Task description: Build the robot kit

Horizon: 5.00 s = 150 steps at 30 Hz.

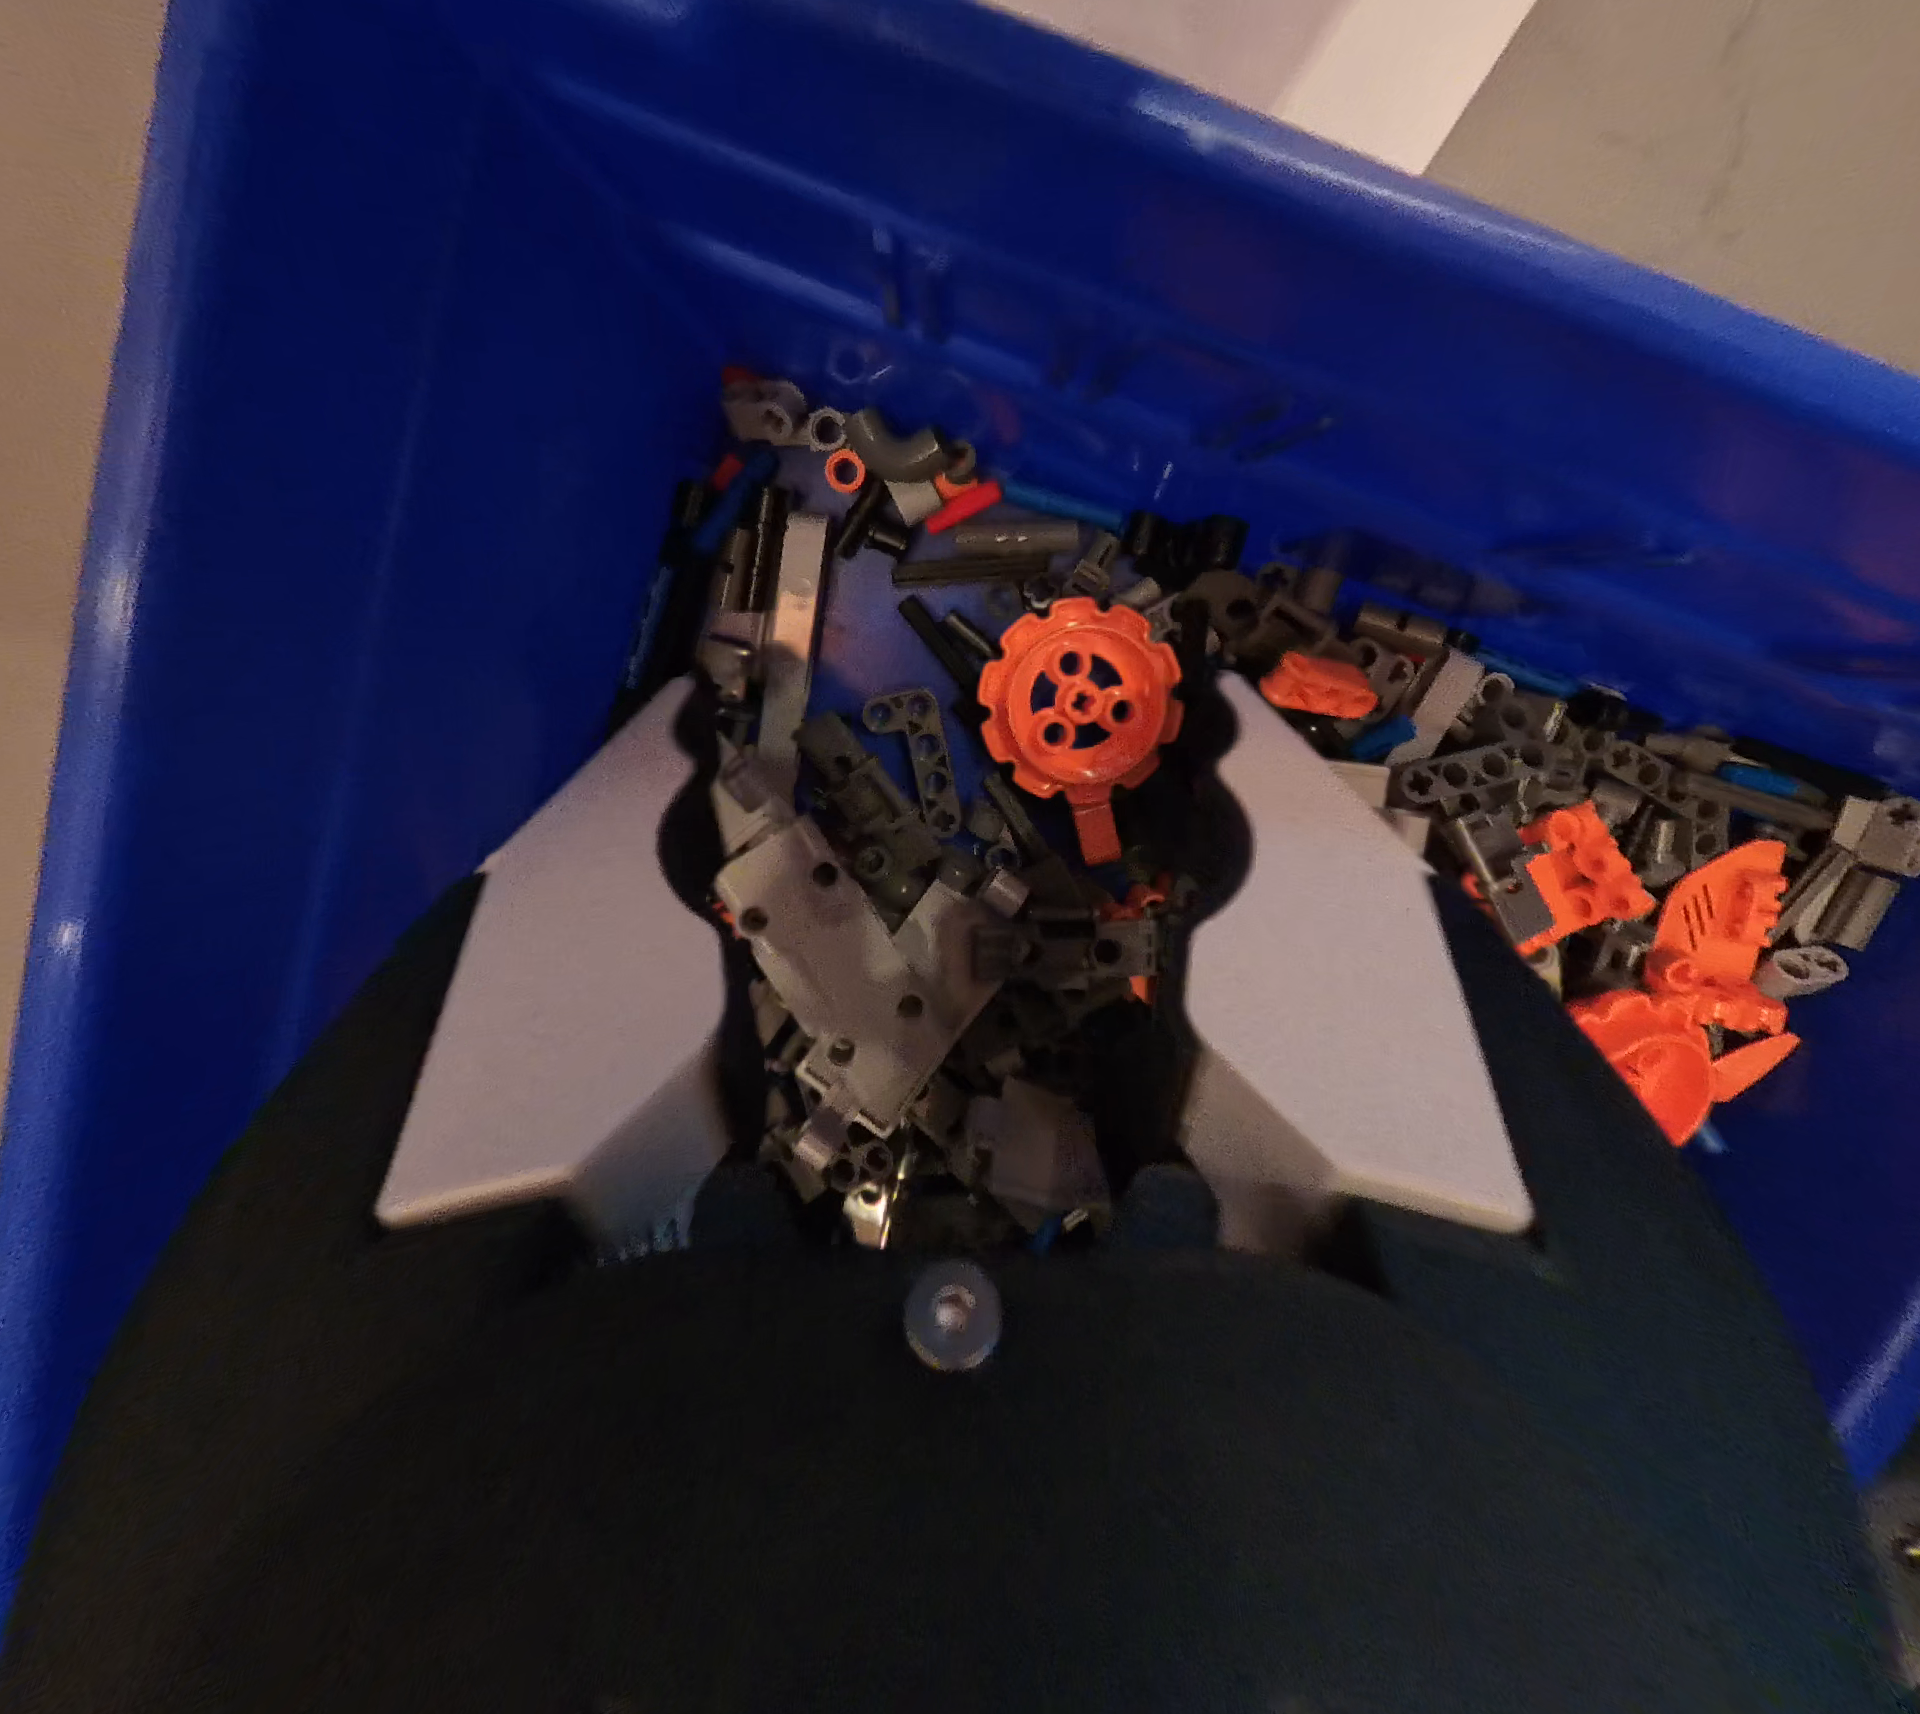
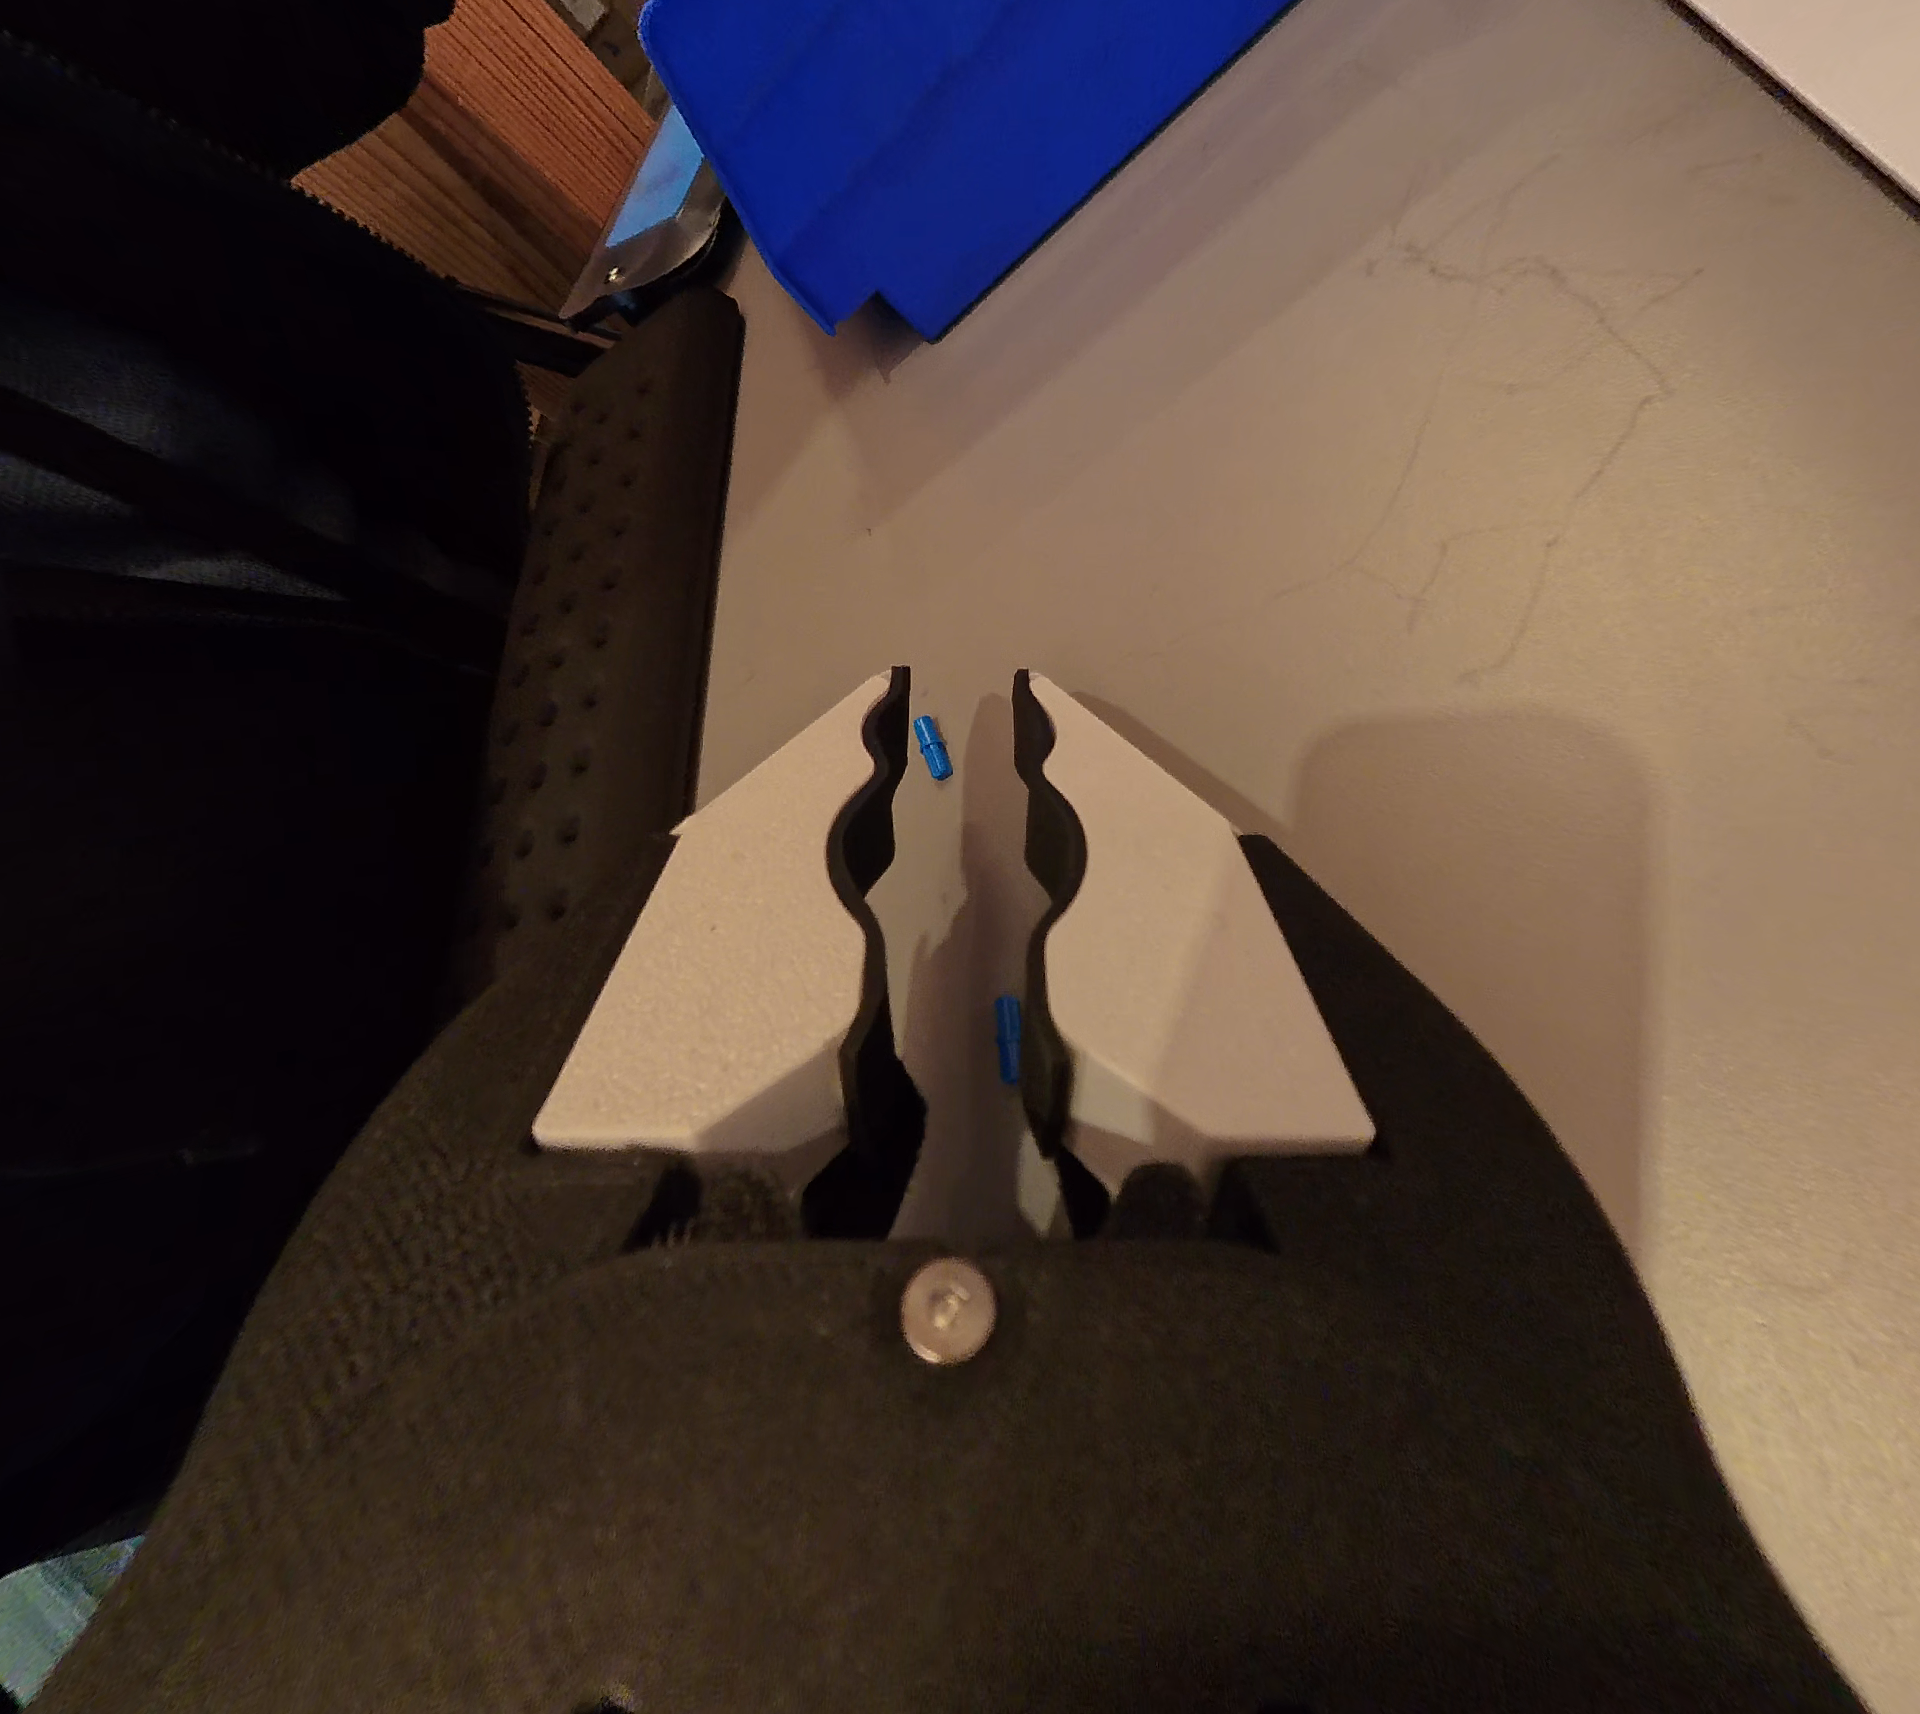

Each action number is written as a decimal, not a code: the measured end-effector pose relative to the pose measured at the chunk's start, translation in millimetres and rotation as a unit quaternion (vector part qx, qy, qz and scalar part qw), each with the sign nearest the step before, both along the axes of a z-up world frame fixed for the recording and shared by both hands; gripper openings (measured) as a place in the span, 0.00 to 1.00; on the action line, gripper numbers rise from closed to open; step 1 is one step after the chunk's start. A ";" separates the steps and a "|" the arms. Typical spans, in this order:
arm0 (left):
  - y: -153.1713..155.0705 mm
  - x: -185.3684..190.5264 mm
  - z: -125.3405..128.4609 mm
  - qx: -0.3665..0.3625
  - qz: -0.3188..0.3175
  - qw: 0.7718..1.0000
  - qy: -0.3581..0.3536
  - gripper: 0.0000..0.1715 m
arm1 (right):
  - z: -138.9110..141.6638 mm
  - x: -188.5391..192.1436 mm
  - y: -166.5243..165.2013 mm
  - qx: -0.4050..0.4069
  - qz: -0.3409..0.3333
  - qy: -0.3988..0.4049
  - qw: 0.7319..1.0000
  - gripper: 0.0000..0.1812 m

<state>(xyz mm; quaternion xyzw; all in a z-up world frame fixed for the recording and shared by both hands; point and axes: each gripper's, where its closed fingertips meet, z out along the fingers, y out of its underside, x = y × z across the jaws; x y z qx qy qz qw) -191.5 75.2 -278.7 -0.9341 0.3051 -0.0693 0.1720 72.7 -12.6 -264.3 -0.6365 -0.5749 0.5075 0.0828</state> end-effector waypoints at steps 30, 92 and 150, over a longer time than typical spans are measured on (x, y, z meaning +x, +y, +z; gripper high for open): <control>-37.9 3.1 13.4 -0.018 -0.031 0.999 0.003 0.41 | -0.7 -0.9 -0.8 -0.001 0.001 -0.002 1.000 0.10; -26.6 -35.0 8.5 0.004 -0.022 0.994 0.104 0.23 | -2.0 -0.9 -0.3 0.002 0.000 -0.004 1.000 0.10; -39.7 7.8 6.0 -0.026 -0.005 0.999 0.021 0.09 | -1.2 -1.2 -1.4 0.004 0.001 -0.002 1.000 0.10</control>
